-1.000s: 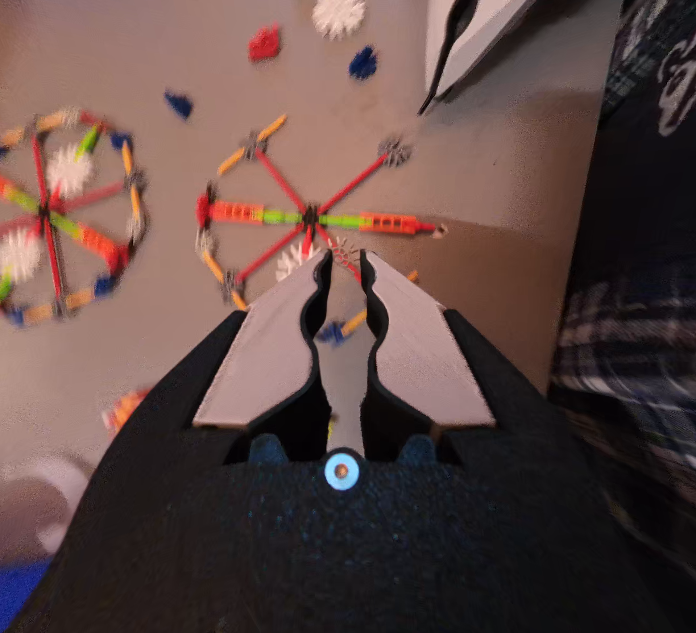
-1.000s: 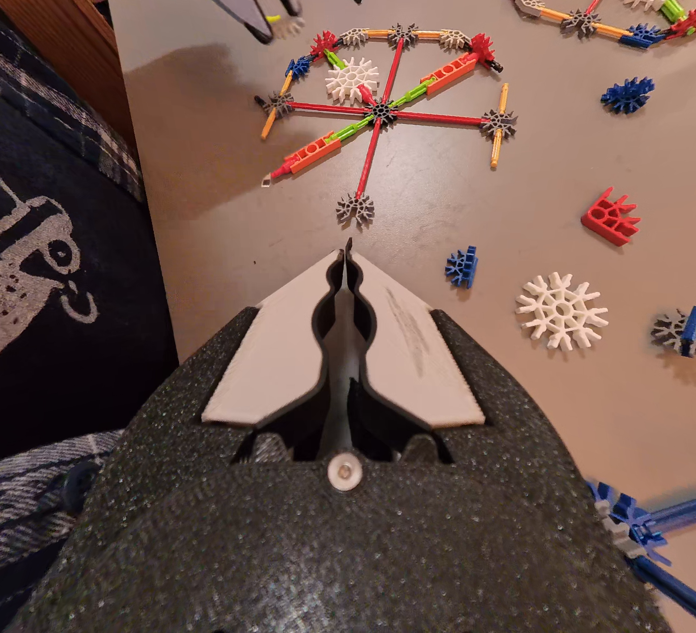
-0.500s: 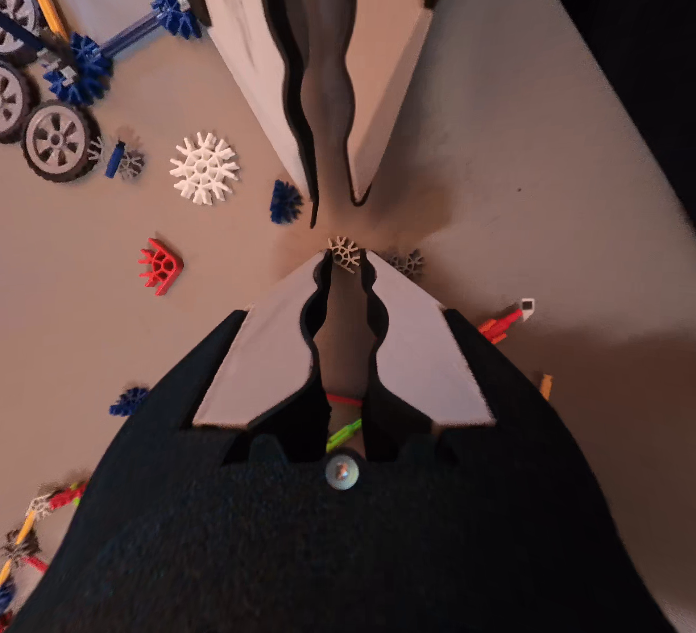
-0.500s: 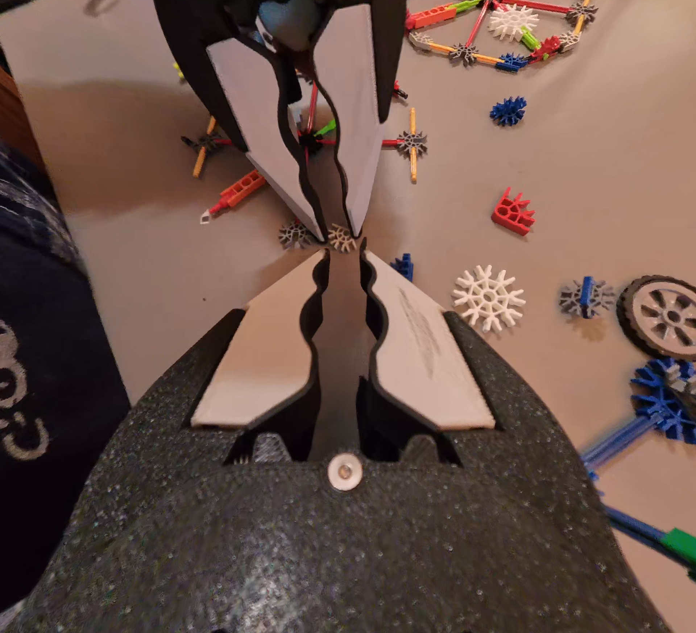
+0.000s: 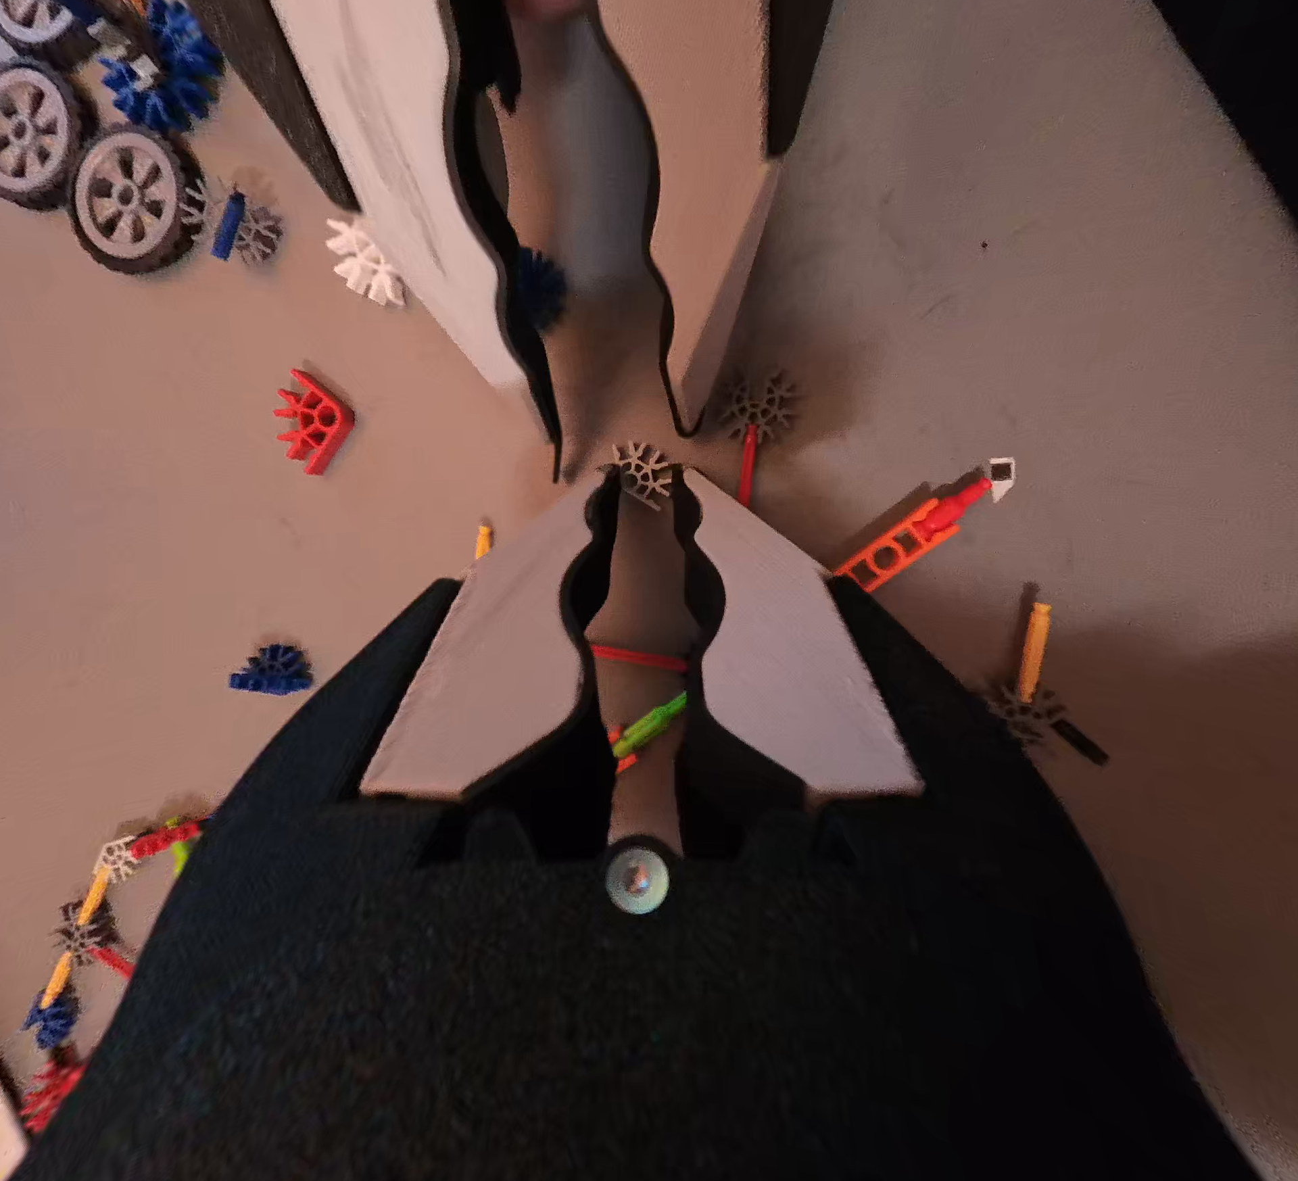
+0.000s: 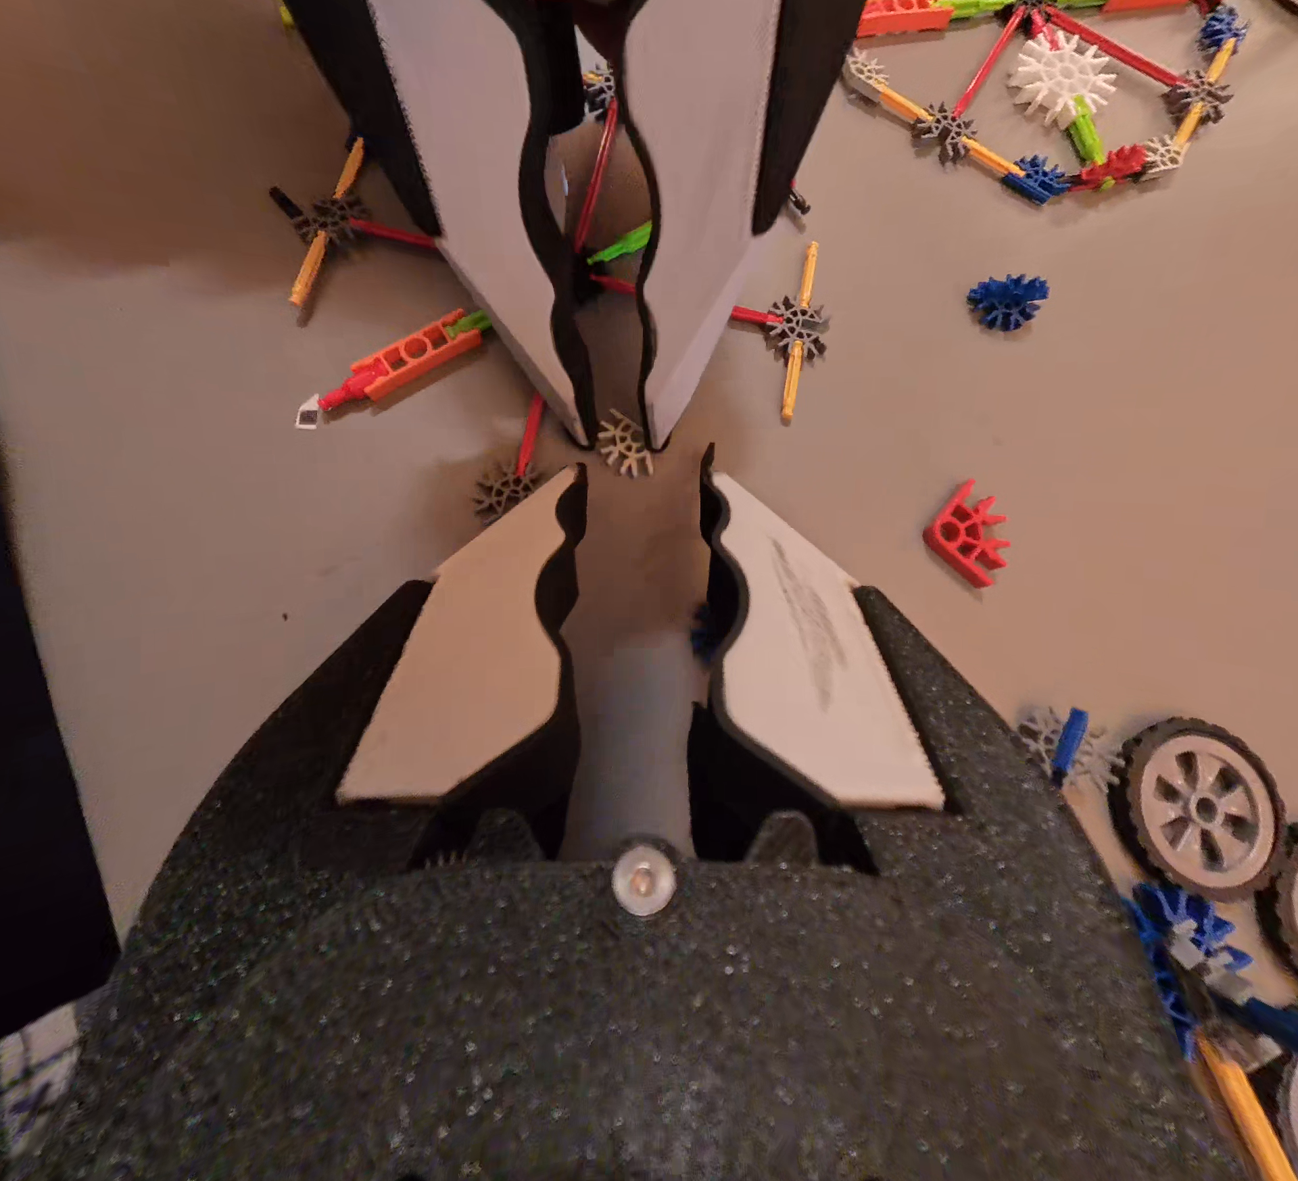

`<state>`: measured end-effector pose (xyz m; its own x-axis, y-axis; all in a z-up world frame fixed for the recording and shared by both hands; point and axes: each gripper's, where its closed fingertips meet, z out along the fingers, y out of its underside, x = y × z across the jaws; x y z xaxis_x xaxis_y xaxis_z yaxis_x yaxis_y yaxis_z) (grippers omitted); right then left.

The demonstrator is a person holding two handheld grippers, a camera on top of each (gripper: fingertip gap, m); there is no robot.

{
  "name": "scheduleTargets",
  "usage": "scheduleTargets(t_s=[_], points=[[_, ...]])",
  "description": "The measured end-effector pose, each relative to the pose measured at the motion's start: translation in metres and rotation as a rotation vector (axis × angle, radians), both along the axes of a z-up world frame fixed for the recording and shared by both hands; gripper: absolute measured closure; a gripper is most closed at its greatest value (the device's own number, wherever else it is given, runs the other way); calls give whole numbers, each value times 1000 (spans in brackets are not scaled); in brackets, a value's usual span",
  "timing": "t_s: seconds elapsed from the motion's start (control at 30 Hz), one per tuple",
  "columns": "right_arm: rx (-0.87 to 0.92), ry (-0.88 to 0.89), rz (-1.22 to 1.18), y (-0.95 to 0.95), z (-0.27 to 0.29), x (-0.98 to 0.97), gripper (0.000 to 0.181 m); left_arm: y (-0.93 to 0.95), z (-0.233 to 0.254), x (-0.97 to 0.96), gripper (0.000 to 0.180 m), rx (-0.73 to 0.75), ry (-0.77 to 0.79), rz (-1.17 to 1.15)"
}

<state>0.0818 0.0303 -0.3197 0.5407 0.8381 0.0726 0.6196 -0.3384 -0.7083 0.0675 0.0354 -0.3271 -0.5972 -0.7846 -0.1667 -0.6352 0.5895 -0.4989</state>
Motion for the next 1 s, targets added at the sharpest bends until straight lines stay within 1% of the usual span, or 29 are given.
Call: scheduleTargets(t_s=[0.1, 0.23, 0.47, 0.57, 0.8, 0.93, 1.0], points=[[-29, -4, 0, 2, -4, -2, 151, -1, 4, 6, 167, -1, -45, -29], [-47, -1, 3, 0, -7, -3, 157, 0, 2, 7, 167, 59, -74, -80], [-58, 33, -25, 1, -4, 2, 162, 1, 5, 10, 167, 100, -100, -143], [-60, 35, -36, 2, -4, 4, 169, 3, 7, 12, 169, 92, -123, -136], [-33, 39, -44, 3, -3, 4, 170, 6, 6, 13, 170, 82, -126, -109], [-30, 47, -67, 6, -2, 7, 170, 13, 9, 12, 165, 88, -135, -64], [-28, 50, -81, 7, -2, 9, 170, 19, 10, 10, 159, 94, -126, -31]])
